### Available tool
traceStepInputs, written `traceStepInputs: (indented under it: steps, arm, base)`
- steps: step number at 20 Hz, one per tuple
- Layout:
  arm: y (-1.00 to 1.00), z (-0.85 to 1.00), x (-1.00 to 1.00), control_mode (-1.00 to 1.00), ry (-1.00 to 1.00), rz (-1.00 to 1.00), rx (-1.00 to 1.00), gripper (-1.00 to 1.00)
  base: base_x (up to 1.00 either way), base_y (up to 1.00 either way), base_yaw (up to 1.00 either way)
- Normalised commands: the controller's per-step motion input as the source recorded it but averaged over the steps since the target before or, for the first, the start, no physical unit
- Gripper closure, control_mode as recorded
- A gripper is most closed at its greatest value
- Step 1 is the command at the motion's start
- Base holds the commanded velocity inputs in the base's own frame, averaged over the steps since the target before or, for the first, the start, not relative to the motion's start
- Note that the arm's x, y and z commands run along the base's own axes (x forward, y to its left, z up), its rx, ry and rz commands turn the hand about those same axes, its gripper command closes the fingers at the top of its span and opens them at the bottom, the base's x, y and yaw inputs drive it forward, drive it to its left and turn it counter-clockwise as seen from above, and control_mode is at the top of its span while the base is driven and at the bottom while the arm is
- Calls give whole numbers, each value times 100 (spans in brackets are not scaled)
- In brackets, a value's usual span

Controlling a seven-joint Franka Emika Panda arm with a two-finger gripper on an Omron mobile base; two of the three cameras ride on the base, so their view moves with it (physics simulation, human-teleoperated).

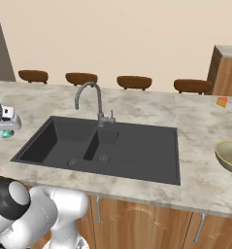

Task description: Pick the mug and place it in the sink. Pick the bowl and place it in the open cabinet and then close the cabinet.

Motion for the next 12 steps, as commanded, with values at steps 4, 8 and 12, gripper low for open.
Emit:
traceStepInputs:
  steps: [4, 8, 12]
  arm:
    - [98, -24, 23, -100, 0, 14, 0, -100]
    - [64, -31, 19, -100, 0, 11, 0, -100]
    - [10, -33, 36, -100, 0, 8, 6, -100]
  base:
    - [0, 0, 0]
    - [0, 0, 0]
    - [0, 0, 0]
